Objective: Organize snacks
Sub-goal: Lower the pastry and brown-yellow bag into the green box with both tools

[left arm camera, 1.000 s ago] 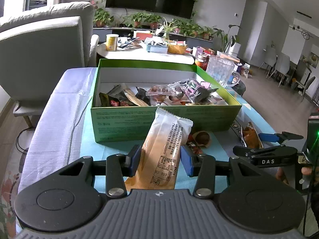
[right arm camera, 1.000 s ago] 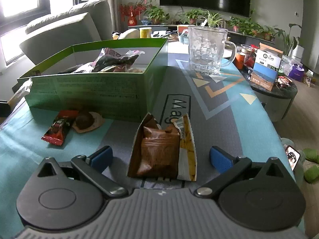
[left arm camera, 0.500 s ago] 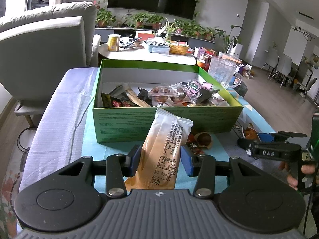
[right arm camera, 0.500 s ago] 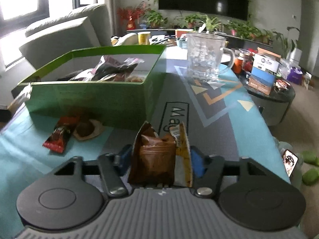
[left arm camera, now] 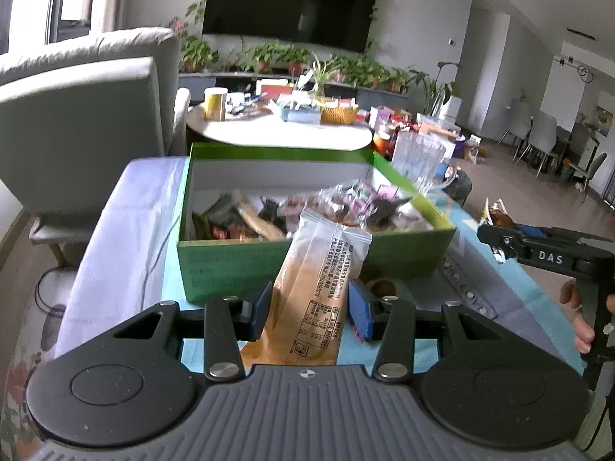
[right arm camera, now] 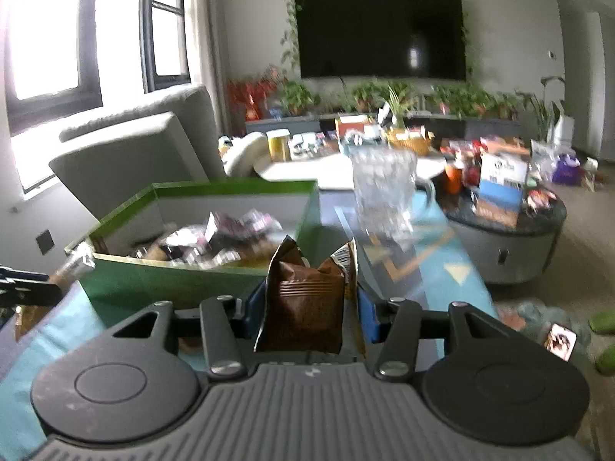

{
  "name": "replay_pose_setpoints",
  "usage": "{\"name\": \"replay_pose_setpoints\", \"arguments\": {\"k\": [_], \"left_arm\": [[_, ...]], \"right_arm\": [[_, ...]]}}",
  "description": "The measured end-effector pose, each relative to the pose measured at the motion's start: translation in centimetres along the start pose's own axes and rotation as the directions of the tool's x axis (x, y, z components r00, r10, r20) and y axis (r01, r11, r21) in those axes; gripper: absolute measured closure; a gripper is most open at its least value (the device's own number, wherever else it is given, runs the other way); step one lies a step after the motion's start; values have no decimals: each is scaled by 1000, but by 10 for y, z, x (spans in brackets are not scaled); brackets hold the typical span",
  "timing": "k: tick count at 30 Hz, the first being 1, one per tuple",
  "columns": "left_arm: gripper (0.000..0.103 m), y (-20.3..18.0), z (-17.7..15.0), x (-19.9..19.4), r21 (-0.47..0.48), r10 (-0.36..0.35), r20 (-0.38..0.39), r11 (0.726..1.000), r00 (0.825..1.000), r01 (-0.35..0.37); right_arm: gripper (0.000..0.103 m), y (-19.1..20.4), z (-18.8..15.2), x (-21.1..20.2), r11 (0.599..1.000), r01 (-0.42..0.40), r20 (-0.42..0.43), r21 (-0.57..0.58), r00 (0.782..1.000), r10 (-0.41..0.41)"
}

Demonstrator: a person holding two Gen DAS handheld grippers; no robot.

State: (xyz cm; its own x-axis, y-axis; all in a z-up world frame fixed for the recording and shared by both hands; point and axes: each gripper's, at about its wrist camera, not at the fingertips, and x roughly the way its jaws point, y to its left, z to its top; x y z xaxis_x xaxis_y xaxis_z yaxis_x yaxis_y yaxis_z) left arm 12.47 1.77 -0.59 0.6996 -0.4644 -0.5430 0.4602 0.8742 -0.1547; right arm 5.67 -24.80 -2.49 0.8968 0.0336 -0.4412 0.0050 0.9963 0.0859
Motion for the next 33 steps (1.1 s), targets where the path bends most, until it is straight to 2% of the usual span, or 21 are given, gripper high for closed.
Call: {"name": "replay_pose_setpoints", "arguments": {"k": [6,12,17,21,26,33], "left_arm": [[62,-7,23,3,24,15,63,1000,998,-16],[62,-13,48,19,35,22,112,999,993,-26],[62,-13,59,38,26,23,101,999,995,-26],[62,-9,58,50,14,12,78,1000,997,-13],[62,-1,58,66,1,22,46,1000,999,-22],[62,14,66,92,-32,45,17,999,999,-44]], "right_arm": [[51,15,22,11,998,-53,56,-28,997,54],[51,29,41,45,993,-115,40,-19,993,116],[51,37,48,56,990,-140,29,-35,990,141],[51,42,43,64,986,-161,-13,-44,987,161],[51,46,37,83,989,-141,-92,-38,986,137],[51,43,42,108,991,-128,-126,-27,984,124]]}}
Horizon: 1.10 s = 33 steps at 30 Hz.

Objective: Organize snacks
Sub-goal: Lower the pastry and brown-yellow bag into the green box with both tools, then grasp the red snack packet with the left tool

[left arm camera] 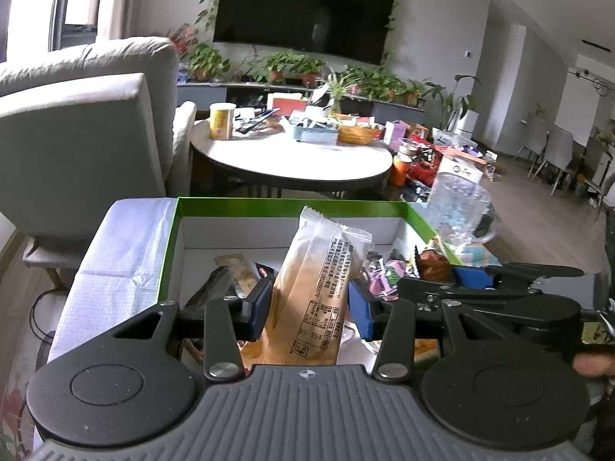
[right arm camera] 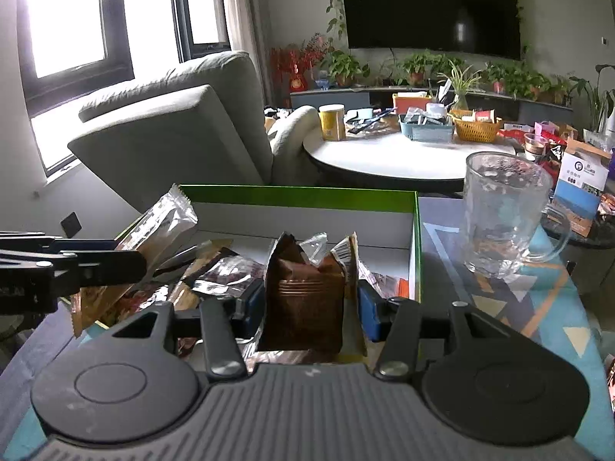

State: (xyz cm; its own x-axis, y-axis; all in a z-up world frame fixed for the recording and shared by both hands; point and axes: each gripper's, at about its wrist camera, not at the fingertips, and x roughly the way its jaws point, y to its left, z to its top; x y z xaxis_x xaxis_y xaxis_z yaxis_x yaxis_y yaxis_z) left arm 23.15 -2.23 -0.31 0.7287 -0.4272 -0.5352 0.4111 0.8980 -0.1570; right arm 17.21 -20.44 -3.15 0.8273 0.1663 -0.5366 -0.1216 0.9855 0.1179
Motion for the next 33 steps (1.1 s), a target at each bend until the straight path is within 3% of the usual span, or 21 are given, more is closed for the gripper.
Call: {"name": "replay_pose_setpoints", "arguments": {"k": [15,17,20,26,33], "left_arm": [[61,12,0,42,6,69,-42,998,997,-69],[61,13,0,43,16,79,-56,997,995,-79],[60,13,-2,38,22,83,-58,996,995,-82],[56,6,-5,14,43,112,12,993,994,-112],[56,-4,-13,-23,25,94,59,995,994,-96]], "right_arm": [[50,-11,7,21,1000,-2,-52,19,999,3],[47,-13,8,19,999,-1,-55,36,998,3],[43,-12,8,15,999,5,-54,43,999,-3],[42,-6,1,-2,1000,28,-24,6,999,-28],[42,-6,-5,-33,1000,22,32,4,999,-22]]}}
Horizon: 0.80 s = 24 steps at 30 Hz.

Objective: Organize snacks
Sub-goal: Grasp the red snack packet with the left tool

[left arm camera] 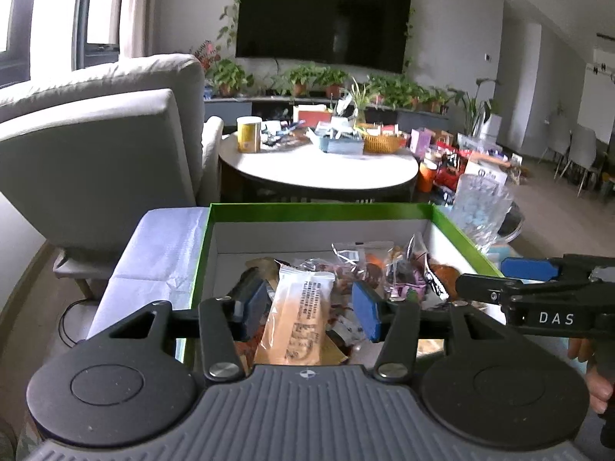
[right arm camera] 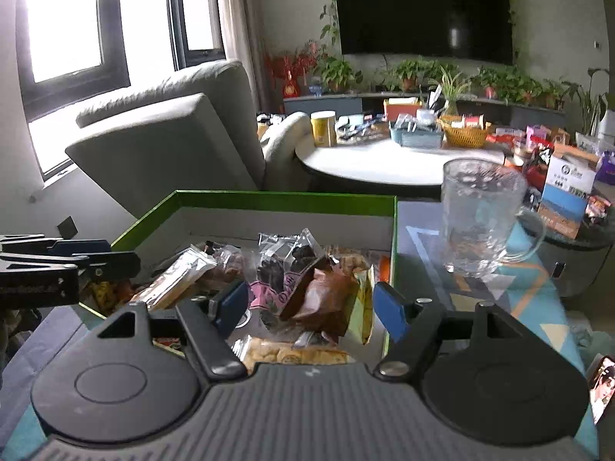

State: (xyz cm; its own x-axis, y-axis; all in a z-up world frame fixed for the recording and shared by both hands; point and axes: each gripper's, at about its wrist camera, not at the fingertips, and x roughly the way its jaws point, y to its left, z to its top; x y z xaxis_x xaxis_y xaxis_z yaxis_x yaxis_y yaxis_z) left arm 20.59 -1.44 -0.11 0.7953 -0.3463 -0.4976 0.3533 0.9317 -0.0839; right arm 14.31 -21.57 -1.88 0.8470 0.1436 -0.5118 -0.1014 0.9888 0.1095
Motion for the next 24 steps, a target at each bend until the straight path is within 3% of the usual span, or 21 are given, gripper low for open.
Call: {"name": "replay_pose_setpoints", "arguments": {"k": [6,13,19,24], "left_arm": [[56,-11,-7,-24,8,-45,-11,999,999,45],[53,-37,-32,-37,44,-128,-104,990,986,133],[53,-65,-55,-15,104,-103,-206,986,973,127],[53,-69,-64,5,97,-70,-256,991,964,98]], "right_arm": [[42,2,-6,-22,1000,-5,30,-17,1000,5],[42,1,-20,-42,1000,-16,47,-26,999,18],[42,-6,-33,-52,1000,-4,37,7,999,4],[42,-12,-45,-56,1000,13,15,27,1000,-13]]}}
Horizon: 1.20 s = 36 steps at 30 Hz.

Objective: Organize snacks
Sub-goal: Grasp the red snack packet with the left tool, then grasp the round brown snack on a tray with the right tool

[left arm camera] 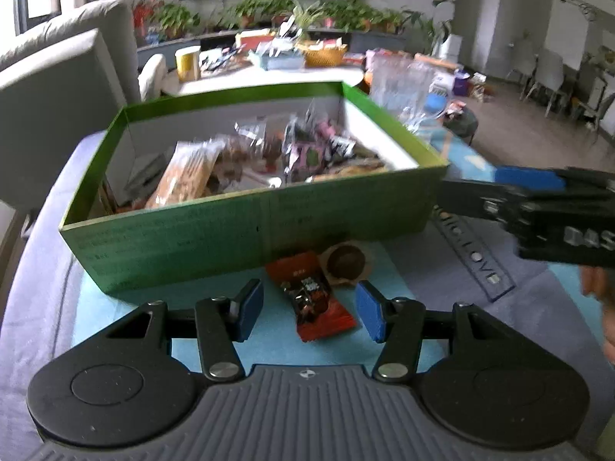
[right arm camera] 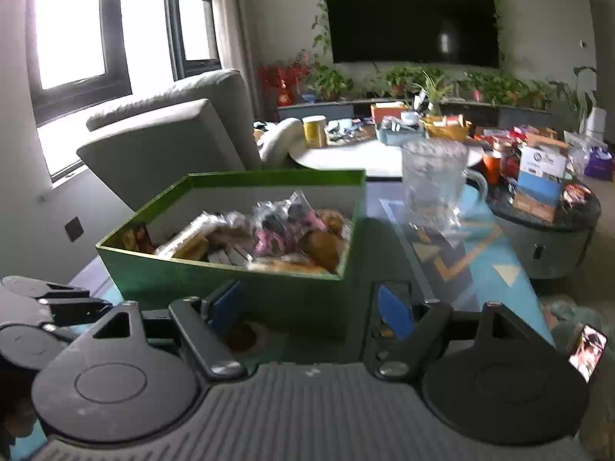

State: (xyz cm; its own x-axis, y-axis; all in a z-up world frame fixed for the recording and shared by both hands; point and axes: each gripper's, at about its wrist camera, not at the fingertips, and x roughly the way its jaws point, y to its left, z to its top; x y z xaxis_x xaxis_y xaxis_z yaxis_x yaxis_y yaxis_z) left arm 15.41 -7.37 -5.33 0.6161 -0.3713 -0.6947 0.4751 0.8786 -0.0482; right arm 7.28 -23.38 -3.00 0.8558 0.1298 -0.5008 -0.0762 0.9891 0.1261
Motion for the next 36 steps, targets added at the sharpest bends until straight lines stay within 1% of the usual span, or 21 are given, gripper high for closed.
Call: {"name": "replay_pose_setpoints", "arguments": {"k": [3,4,5,6,8,10,13,17,21,26,29,36], "left_arm": [[55,4,-2,8,-34,-10,-31,999,999,9],[61,6,-3,11,-46,-23,-47,999,999,21],[70,8,-4,13,-51,-28,-41,998,999,26],[75,9,-5,12,-47,-18,-39,999,999,16],[77,15,-6,10,-64,-14,-41,998,999,12],[78,22,-8,5,-93,-20,-36,996,999,17],[78,33,-14,-8,-110,2,-10,994,1000,-3],[77,49,-24,-28,-156,12,14,988,1000,-9],[77,67,-30,-40,-203,47,33,978,998,-39],[77,81,-32,-48,-239,65,59,970,996,-49],[77,85,-33,-47,-247,59,65,968,996,-41],[77,89,-36,-40,-259,39,57,966,998,-23]], "right_arm": [[42,-6,-8,1,1000,4,-28,26,1000,-3],[42,-8,-10,3,999,3,-39,33,999,-2],[42,-8,-11,5,999,3,-49,38,999,-1],[42,-7,-13,7,999,3,-58,40,998,-1],[42,-6,-16,11,999,-2,-71,41,997,5],[42,-2,-18,15,999,-14,-85,34,996,17],[42,6,-21,21,999,-35,-109,10,993,36],[42,21,-26,31,997,-75,-140,-26,988,71],[42,36,-30,43,994,-95,-167,-63,982,83],[42,52,-31,53,987,-80,-164,-138,985,56],[42,58,-32,56,983,-63,-153,-171,988,37],[42,61,-31,60,985,-45,-144,-166,989,21]]}}
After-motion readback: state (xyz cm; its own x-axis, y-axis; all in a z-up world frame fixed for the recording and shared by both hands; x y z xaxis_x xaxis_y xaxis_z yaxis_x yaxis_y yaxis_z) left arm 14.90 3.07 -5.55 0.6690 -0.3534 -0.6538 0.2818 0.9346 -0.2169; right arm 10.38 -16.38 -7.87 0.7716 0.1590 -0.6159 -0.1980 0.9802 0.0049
